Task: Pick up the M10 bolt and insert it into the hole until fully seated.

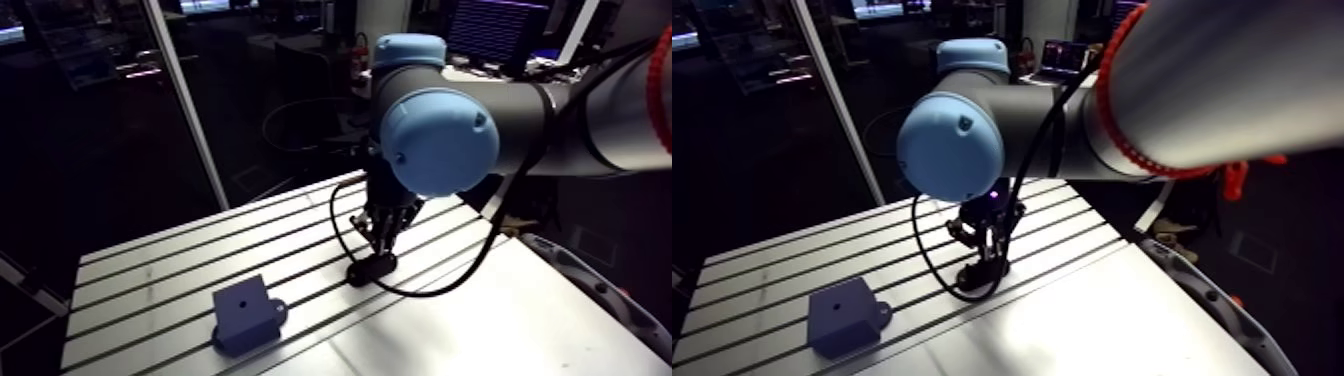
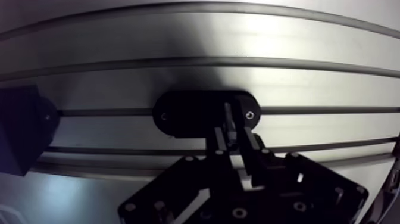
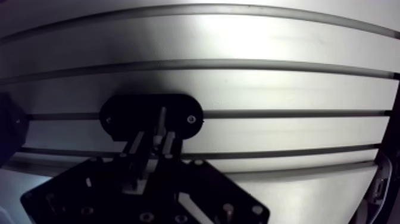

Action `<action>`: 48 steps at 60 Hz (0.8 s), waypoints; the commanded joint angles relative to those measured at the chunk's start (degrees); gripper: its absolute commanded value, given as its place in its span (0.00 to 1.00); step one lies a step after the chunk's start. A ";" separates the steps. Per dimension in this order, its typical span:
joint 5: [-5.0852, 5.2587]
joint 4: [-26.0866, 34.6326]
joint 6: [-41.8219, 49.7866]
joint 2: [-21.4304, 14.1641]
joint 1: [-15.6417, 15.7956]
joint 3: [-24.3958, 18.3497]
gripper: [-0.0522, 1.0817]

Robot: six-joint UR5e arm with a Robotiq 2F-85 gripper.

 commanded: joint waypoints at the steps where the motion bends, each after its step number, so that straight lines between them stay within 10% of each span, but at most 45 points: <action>1: 0.13 0.50 0.36 -0.58 -0.39 -0.74 0.84; 20: 1.23 2.28 0.46 -2.86 -0.33 -2.25 0.97; 35: 4.93 4.72 1.11 -5.28 -0.17 -4.07 1.00; 48: 5.23 9.51 3.60 -7.12 0.68 -7.32 1.00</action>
